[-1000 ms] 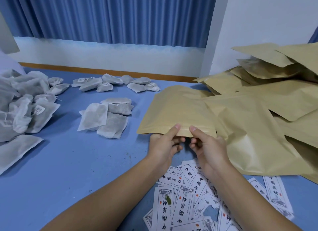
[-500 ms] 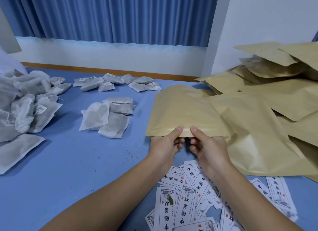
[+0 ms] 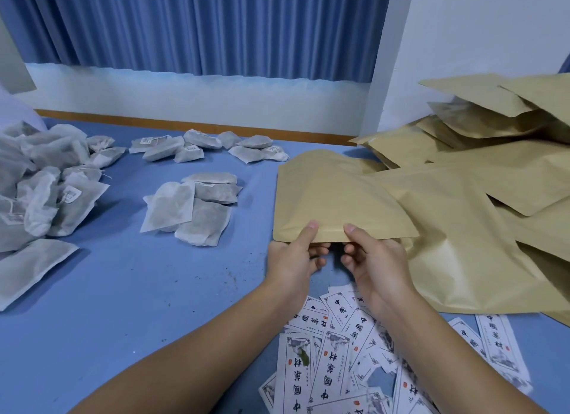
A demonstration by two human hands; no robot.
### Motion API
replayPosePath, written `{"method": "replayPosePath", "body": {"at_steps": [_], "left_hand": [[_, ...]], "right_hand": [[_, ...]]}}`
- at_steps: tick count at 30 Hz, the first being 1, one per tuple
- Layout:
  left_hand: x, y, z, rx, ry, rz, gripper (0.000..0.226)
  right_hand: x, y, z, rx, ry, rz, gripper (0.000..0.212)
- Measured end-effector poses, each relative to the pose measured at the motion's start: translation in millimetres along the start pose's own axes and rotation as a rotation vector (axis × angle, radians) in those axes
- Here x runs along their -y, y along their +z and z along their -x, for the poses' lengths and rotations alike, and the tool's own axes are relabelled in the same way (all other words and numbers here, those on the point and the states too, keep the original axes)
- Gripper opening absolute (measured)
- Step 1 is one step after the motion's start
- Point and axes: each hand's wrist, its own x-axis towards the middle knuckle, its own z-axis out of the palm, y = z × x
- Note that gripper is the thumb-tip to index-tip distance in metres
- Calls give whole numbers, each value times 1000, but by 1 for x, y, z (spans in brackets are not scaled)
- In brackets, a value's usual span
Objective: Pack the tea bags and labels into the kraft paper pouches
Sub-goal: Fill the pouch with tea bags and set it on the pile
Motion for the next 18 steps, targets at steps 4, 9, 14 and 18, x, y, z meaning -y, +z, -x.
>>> {"method": "replayPosePath", "body": {"at_steps": [4,9,14,18], "left_hand": [[2,-1,2,22,2,-56,20],[0,-2,3,21,19,-7,11],[4,-2,6,69,73,-125,21],[4,-1,7,63,101,-193,26]], "right_hand": [[-6,2,3,36,27,68,21],[0,0,0,10,22,9,21],[-7,6,4,54,73,15,23],[-5,8,3,13,25,92,32]]}}
